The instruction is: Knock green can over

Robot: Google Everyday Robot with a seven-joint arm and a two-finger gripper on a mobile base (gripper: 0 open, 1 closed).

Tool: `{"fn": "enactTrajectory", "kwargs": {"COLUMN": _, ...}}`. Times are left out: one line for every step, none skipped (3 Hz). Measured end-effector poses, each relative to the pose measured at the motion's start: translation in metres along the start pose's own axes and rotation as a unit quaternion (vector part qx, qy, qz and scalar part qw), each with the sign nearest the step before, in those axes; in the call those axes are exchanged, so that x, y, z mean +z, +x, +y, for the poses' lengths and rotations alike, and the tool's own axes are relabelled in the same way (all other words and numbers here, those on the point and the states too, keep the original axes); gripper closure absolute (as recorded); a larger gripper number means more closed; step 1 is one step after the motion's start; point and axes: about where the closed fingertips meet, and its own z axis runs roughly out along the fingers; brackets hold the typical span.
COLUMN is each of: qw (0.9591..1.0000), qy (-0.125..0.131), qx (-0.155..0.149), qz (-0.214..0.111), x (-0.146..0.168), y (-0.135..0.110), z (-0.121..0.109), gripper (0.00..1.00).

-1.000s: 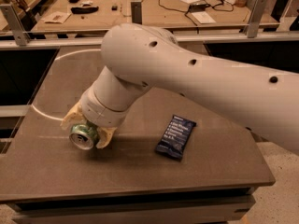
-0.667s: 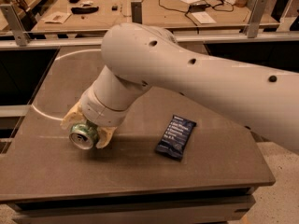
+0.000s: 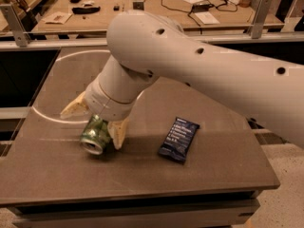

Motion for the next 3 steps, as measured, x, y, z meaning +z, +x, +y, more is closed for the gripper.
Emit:
{"fn": "enactTrajectory", "kwargs": {"qw": 0.9997, "qy": 0.014, "qx": 0.018, "qz": 0.000, "x": -0.011, "y": 0.009, "z": -0.005, "gripper": 0.00}}
{"fn": "enactTrajectory", "kwargs": {"qw": 0.9991, "qy": 0.025, "qx": 0.034, "qz": -0.001, "x": -0.018, "y": 0.015, "z": -0.009, "gripper": 0.00}}
{"fn": "enactTrajectory", "kwargs": {"qw": 0.9928, "qy": 0.066, "qx": 0.094, "qz": -0.034, "x": -0.031, "y": 0.031, "z": -0.008, "gripper": 0.00}}
